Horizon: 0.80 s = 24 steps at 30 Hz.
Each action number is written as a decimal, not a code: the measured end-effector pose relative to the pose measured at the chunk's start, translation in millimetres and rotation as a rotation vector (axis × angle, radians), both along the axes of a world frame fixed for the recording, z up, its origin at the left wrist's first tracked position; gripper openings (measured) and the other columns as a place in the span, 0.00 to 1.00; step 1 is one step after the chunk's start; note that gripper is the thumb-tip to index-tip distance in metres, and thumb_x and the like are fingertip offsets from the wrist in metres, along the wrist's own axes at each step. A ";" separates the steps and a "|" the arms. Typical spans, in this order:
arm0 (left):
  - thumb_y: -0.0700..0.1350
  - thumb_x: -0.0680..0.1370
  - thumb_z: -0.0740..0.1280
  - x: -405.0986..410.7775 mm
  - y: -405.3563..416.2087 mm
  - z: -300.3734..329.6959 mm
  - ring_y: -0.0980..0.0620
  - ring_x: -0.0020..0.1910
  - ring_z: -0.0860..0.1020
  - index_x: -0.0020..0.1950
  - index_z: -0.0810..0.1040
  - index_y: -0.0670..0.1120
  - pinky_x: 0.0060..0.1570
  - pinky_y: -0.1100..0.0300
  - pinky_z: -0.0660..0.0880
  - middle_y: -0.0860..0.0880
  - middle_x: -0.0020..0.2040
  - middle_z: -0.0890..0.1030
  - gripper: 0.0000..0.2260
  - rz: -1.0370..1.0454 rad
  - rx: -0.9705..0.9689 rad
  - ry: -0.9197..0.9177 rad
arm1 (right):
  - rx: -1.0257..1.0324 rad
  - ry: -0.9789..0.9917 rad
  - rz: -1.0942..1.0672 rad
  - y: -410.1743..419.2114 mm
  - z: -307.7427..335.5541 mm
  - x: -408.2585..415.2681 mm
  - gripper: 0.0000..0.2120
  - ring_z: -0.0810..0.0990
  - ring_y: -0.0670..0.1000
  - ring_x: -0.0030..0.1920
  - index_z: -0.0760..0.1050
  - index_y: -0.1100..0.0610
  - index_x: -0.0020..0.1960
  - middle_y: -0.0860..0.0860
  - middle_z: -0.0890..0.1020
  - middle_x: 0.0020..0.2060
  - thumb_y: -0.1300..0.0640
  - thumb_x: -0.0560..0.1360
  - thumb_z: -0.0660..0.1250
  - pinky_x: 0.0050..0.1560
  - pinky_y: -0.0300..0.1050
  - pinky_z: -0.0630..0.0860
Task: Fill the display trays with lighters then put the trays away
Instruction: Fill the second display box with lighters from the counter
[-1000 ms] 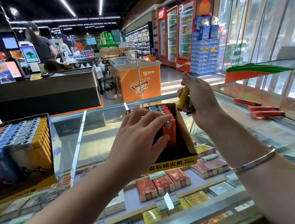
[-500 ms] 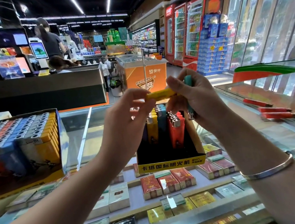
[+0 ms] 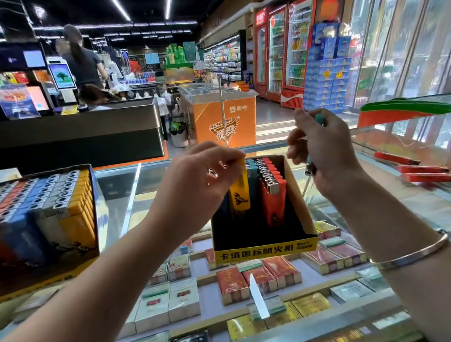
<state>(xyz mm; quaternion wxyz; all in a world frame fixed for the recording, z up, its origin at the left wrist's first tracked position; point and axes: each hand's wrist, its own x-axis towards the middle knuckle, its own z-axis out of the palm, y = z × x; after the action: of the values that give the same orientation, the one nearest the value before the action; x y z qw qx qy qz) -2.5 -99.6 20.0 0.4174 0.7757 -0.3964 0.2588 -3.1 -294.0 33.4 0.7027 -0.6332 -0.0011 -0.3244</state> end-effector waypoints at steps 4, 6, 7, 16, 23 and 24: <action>0.42 0.74 0.69 1.3 -0.3 -4.4 0.56 0.39 0.78 0.52 0.82 0.45 0.40 0.56 0.79 0.55 0.43 0.77 0.08 0.063 0.108 -0.096 | -0.004 0.019 -0.008 2.2 -0.1 -0.8 0.11 0.71 0.49 0.22 0.67 0.55 0.39 0.50 0.75 0.27 0.55 0.79 0.61 0.23 0.37 0.67; 0.43 0.73 0.70 1.7 0.0 -5.8 0.54 0.39 0.78 0.52 0.82 0.46 0.38 0.52 0.79 0.54 0.43 0.77 0.08 0.107 0.151 -0.145 | -0.006 0.025 -0.007 3.0 -0.2 -1.0 0.11 0.71 0.49 0.22 0.67 0.55 0.39 0.50 0.75 0.27 0.55 0.79 0.60 0.24 0.38 0.67; 0.43 0.73 0.70 1.9 -0.1 -6.4 0.53 0.40 0.78 0.52 0.83 0.46 0.38 0.51 0.79 0.53 0.43 0.79 0.08 0.131 0.181 -0.178 | -0.006 0.027 -0.007 3.3 -0.2 -0.9 0.11 0.71 0.49 0.22 0.67 0.55 0.39 0.50 0.75 0.27 0.54 0.79 0.60 0.24 0.39 0.67; 0.46 0.71 0.71 4.2 -1.4 -11.1 0.49 0.47 0.74 0.50 0.83 0.45 0.38 0.54 0.75 0.50 0.45 0.81 0.09 0.218 0.232 -0.271 | 0.058 0.068 -0.003 5.4 1.1 0.3 0.16 0.68 0.46 0.23 0.65 0.54 0.37 0.48 0.73 0.23 0.48 0.80 0.56 0.26 0.39 0.64; 0.44 0.71 0.72 3.8 -2.0 -12.3 0.51 0.45 0.73 0.48 0.83 0.44 0.36 0.53 0.76 0.50 0.42 0.81 0.08 0.219 0.192 -0.243 | 0.162 0.095 0.069 4.7 4.9 0.5 0.13 0.65 0.45 0.19 0.64 0.53 0.37 0.48 0.72 0.20 0.51 0.79 0.54 0.20 0.33 0.59; 0.44 0.71 0.72 3.8 -2.1 -12.9 0.50 0.45 0.73 0.48 0.83 0.44 0.37 0.54 0.75 0.50 0.42 0.81 0.08 0.231 0.204 -0.267 | 0.168 0.088 0.095 5.3 5.0 0.7 0.12 0.65 0.45 0.19 0.64 0.54 0.37 0.49 0.72 0.21 0.53 0.79 0.54 0.20 0.33 0.58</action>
<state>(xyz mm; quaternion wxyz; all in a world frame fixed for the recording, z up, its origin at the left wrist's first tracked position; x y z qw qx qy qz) 1.3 -101.8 7.1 0.2480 0.8129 -0.3809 0.3640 -2.5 -288.7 38.4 0.7673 -0.5850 0.0272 -0.2614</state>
